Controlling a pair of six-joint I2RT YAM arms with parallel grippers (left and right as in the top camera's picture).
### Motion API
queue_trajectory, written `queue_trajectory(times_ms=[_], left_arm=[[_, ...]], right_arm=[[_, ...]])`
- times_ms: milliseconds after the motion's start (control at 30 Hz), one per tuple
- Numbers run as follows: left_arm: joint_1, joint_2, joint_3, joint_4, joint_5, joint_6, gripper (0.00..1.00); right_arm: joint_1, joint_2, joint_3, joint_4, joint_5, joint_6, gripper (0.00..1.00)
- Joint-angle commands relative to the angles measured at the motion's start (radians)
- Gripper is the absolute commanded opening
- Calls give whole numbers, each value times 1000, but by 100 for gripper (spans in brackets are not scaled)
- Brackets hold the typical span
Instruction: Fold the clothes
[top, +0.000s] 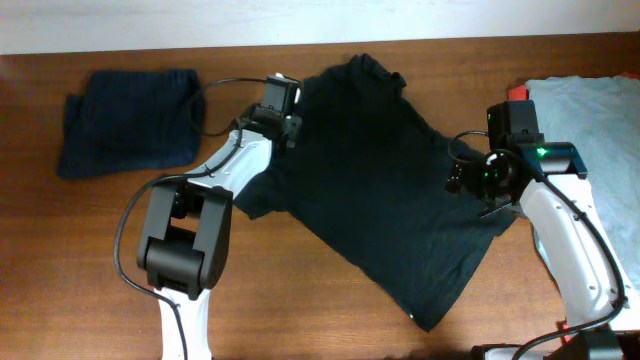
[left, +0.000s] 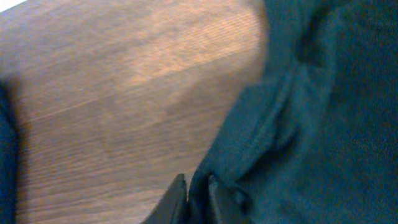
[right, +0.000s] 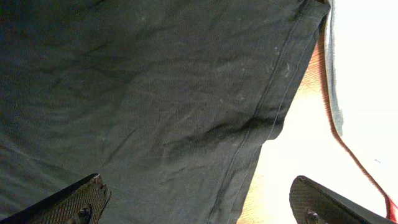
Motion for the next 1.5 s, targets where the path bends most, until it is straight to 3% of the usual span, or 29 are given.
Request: queue_trajectory(times_ms=[0, 100, 167, 500, 633, 700, 833, 967, 1133, 1233, 1467], left_arm=[[23, 8, 15, 25, -17, 13, 15], [41, 15, 15, 46, -16, 12, 15], [51, 19, 15, 53, -16, 12, 22], [114, 33, 15, 74, -6, 13, 24], [123, 17, 31, 23, 3, 51, 32], [124, 4, 54, -43, 52, 51, 33], [124, -10, 142, -189, 312, 50, 33], [122, -10, 172, -213, 463, 20, 28], [121, 17, 172, -216, 384, -24, 18], [121, 38, 172, -215, 348, -23, 5], [121, 82, 172, -244, 349, -23, 3]], right_arm=[[-6, -2, 16, 0, 11, 4, 99], [-6, -2, 16, 0, 11, 4, 99], [-6, -2, 16, 0, 11, 4, 99], [-6, -2, 16, 0, 11, 4, 99], [-6, -2, 16, 0, 11, 4, 99], [-6, -2, 16, 0, 11, 4, 99], [-6, -2, 16, 0, 11, 4, 99], [-6, -2, 16, 0, 11, 4, 99], [-6, -2, 16, 0, 11, 4, 98], [-6, -2, 16, 0, 11, 4, 99], [-6, -2, 16, 0, 11, 4, 99]])
